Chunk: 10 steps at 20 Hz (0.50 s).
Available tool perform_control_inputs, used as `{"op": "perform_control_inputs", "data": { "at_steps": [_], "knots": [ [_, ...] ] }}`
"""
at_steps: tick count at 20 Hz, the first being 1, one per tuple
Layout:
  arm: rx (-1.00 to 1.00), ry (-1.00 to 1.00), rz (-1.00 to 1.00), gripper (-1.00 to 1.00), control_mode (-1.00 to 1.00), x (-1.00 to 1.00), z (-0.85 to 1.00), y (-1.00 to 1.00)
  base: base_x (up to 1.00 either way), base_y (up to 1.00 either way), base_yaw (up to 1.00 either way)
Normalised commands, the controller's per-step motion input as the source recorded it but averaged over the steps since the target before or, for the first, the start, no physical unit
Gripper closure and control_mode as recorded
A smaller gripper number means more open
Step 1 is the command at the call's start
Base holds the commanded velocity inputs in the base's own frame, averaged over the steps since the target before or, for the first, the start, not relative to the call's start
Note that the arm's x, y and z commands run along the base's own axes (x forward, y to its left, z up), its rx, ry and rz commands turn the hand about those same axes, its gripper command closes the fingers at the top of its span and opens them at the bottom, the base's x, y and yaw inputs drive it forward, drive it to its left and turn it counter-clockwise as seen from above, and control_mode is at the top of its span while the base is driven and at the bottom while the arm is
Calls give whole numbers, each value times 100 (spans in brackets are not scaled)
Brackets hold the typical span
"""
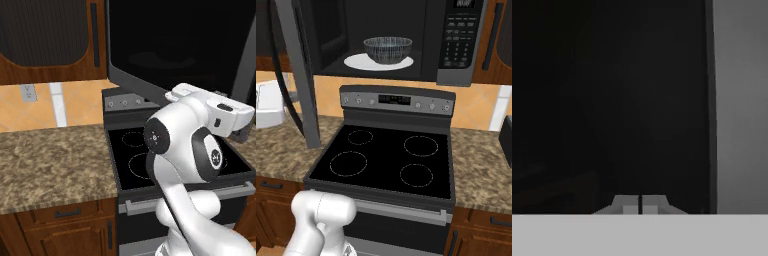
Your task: Open the microwave, place the bowl with waffle inside the microwave, then close the microwave door and turn it on.
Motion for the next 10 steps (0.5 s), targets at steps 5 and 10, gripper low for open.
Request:
{"op": "perform_control_inputs", "data": {
  "at_steps": [5, 10],
  "knots": [
    [16, 1, 8, 100, -100, 70, 70, -41, 0, 0, 0],
    [19, 8, 22, 100, -100, 100, 36, -43, 0, 0, 0]
  ]
}}
